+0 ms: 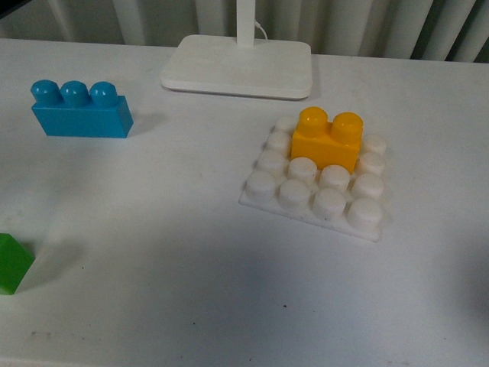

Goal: Insert yellow block into base center

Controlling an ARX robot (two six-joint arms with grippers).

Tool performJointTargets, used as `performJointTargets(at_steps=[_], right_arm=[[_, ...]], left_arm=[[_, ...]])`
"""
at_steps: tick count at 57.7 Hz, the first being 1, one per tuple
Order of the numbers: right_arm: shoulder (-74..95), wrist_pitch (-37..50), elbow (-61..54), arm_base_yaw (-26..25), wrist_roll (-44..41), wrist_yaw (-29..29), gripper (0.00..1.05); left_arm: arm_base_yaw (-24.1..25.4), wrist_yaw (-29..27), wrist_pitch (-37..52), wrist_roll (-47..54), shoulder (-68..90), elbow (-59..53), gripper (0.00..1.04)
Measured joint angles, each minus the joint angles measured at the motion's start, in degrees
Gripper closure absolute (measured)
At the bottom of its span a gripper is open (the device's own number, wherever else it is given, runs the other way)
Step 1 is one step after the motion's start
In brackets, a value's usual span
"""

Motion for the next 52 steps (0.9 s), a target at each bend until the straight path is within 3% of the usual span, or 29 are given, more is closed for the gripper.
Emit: performJointTargets(at_steps=[11, 20, 22, 25, 29, 33, 37, 43, 52], right_arm=[[0.0, 0.0, 0.0, 0.0, 0.0, 0.02, 0.09], [0.0, 0.0, 0.0, 0.0, 0.0, 0.02, 0.09], [0.0, 0.0, 0.0, 0.0, 0.0, 0.0, 0.09], [0.0, 0.0, 0.0, 0.0, 0.0, 0.02, 0.09], [0.0, 0.0, 0.0, 0.0, 0.0, 0.0, 0.09], [0.0, 0.0, 0.0, 0.0, 0.0, 0.0, 0.09], [0.0, 0.0, 0.0, 0.0, 0.0, 0.0, 0.09], [0.0, 0.0, 0.0, 0.0, 0.0, 0.02, 0.09], [0.0, 0.0, 0.0, 0.0, 0.0, 0.0, 0.09]], left_arm=[[5.22, -2.49, -4.39, -22.38, -19.63, -13.31, 0.06], [5.14, -3.87, -3.1, -30.03, -20.65, -13.79, 0.09], [4.87, -8.63, 3.5, -35.36, -21.14, -16.44, 0.19], [5.79, -9.46, 6.29, -40.48, -23.12, -18.73, 0.34], [7.26, -8.39, 6.19, -43.65, -25.99, -21.14, 0.54], [8.24, -6.99, 5.62, -44.35, -27.61, -22.27, 0.66], [12.13, -2.16, 4.61, -44.63, -29.66, -23.47, 0.81], [13.81, -2.1, 3.43, -45.0, -32.24, -24.63, 1.0], [13.88, -1.77, 1.36, -45.44, -35.63, -26.03, 1.01]])
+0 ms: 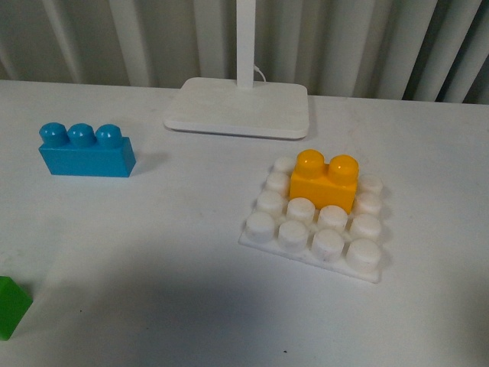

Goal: Insert yellow block into base center

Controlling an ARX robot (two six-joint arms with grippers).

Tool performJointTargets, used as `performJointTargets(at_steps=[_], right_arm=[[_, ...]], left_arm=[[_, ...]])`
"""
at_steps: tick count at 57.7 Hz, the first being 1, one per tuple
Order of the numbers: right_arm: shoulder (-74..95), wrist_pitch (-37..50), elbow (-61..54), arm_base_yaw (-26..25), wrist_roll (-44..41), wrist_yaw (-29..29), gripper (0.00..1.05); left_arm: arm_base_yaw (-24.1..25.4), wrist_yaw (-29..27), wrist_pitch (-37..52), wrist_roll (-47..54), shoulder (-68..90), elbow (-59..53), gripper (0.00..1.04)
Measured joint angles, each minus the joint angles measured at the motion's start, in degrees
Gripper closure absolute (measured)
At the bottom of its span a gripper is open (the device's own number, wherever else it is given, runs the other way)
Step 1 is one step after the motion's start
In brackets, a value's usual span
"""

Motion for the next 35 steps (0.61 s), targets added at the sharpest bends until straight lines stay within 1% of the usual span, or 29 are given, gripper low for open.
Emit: performJointTargets(at_steps=[13, 18, 35], right_arm=[[0.0, 0.0, 0.0, 0.0, 0.0, 0.0, 0.09], [0.0, 0.0, 0.0, 0.0, 0.0, 0.02, 0.09], [0.0, 0.0, 0.0, 0.0, 0.0, 0.0, 0.09]], left_arm=[[0.0, 0.0, -3.13, -0.04, -4.52, -1.33, 1.01], [0.0, 0.02, -2.86, -0.04, -6.29, -2.69, 1.01], [0.0, 0.04, -7.87, -0.04, -11.67, -2.69, 1.01]])
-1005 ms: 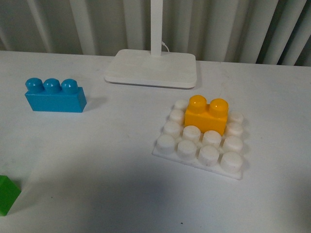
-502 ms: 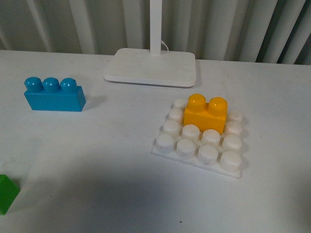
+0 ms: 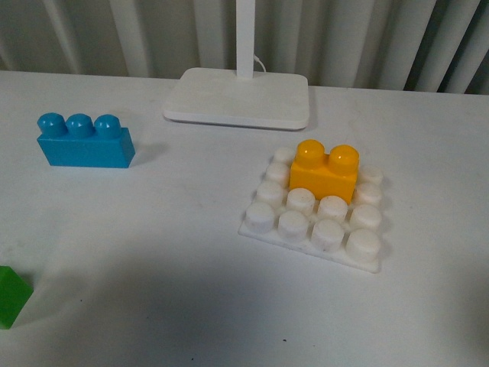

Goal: Insert yellow block into base center

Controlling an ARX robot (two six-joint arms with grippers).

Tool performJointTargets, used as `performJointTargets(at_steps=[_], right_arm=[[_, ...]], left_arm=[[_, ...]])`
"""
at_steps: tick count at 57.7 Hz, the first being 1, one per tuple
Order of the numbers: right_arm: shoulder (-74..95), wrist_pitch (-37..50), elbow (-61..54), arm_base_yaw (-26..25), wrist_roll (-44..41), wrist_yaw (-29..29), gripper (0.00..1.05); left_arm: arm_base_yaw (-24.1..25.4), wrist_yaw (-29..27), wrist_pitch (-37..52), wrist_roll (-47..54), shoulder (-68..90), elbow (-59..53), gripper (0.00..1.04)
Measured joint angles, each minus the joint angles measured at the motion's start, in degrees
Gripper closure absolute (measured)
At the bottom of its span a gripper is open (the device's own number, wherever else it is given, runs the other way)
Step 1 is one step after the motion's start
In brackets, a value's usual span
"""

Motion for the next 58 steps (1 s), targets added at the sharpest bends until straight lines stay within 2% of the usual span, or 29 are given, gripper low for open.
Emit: performJointTargets(at_steps=[3, 7, 17, 37, 45, 47, 58], right_arm=[[0.0, 0.0, 0.0, 0.0, -0.02, 0.0, 0.09], [0.0, 0.0, 0.0, 0.0, 0.0, 0.02, 0.09], [0.0, 0.0, 0.0, 0.0, 0.0, 0.0, 0.09], [0.0, 0.0, 0.0, 0.0, 0.0, 0.0, 0.09], [0.0, 0.0, 0.0, 0.0, -0.02, 0.0, 0.09], [0.0, 0.0, 0.0, 0.0, 0.0, 0.0, 0.09], [0.0, 0.0, 0.0, 0.0, 0.0, 0.0, 0.09]], left_arm=[[0.0, 0.0, -1.53, 0.0, -1.51, 0.0, 1.01], [0.0, 0.0, -9.88, -0.02, -8.17, 0.02, 1.01], [0.0, 0.0, -10.67, -0.02, -10.23, 0.02, 1.01], [0.0, 0.0, -10.67, -0.15, -10.32, 0.02, 0.4], [0.0, 0.0, -10.67, -0.15, -10.32, 0.02, 0.07], [0.0, 0.0, -10.67, -0.11, -10.32, 0.02, 0.05], [0.0, 0.0, -10.67, -0.15, -10.32, 0.02, 0.06]])
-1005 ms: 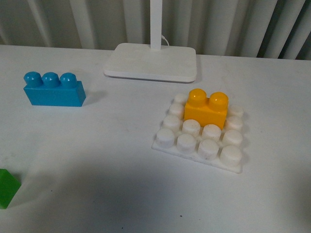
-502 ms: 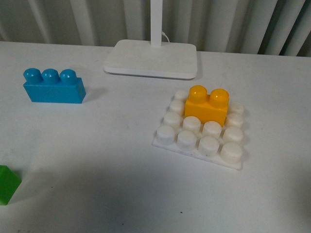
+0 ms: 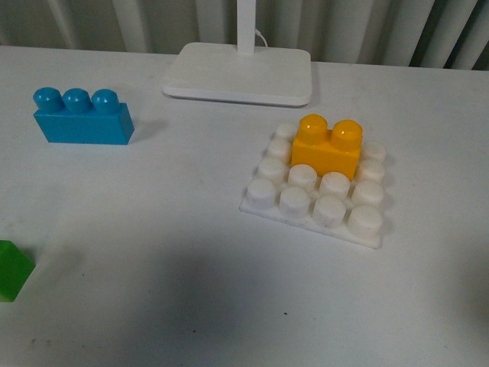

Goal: Insert yellow block into base center

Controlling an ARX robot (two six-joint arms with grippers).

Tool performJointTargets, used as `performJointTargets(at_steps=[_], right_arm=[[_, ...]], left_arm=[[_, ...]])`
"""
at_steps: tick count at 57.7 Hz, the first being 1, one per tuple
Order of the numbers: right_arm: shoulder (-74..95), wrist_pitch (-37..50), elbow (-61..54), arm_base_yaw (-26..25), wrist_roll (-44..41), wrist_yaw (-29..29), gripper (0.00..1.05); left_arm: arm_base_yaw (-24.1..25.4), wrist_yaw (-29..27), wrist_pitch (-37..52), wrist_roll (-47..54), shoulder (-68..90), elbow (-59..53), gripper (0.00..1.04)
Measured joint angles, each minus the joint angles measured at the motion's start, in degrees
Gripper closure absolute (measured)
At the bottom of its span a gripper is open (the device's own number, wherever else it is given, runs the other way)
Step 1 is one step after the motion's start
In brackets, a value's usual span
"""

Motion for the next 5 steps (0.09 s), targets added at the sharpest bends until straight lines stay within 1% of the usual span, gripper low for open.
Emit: performJointTargets(at_steps=[5], right_arm=[[0.0, 0.0, 0.0, 0.0, 0.0, 0.0, 0.09]], left_arm=[[0.0, 0.0, 0.0, 0.0, 0.0, 0.0, 0.06]])
